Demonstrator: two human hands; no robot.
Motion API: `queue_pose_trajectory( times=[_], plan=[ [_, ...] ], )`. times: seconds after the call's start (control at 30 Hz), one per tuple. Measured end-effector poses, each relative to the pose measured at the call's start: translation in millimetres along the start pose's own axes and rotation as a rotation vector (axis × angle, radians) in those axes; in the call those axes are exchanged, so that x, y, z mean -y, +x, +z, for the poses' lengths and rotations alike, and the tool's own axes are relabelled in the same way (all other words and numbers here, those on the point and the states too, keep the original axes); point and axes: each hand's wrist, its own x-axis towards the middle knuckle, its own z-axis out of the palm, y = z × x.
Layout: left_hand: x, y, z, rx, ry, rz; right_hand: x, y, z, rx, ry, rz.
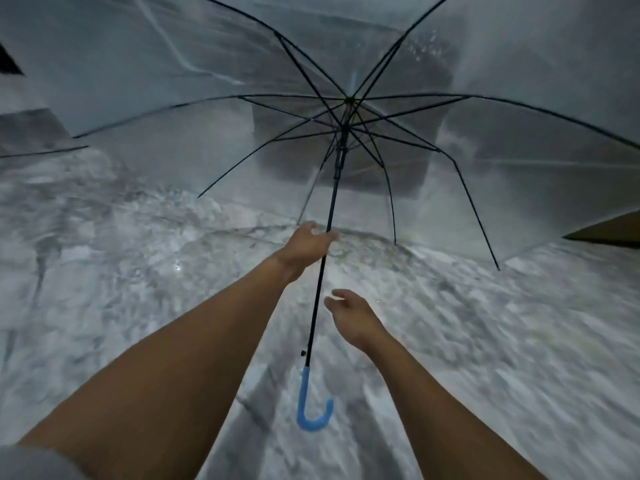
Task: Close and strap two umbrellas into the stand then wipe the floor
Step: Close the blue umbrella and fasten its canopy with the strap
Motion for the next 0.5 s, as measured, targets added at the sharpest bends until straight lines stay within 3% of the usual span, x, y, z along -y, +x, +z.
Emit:
queue_pose_trajectory(
  times=[0.2, 0.5],
  plan=[
    [4.0, 15.2, 3.0, 0.034, -0.062, -0.05, 3.7, 15.6, 7.9, -0.019, 0.001, -0.043],
    [-25.4, -22.5, -2.6, 0.236, 0.162, 0.036, 26.6, -20.7, 4.6, -0.092, 0.258, -0.165]
  ],
)
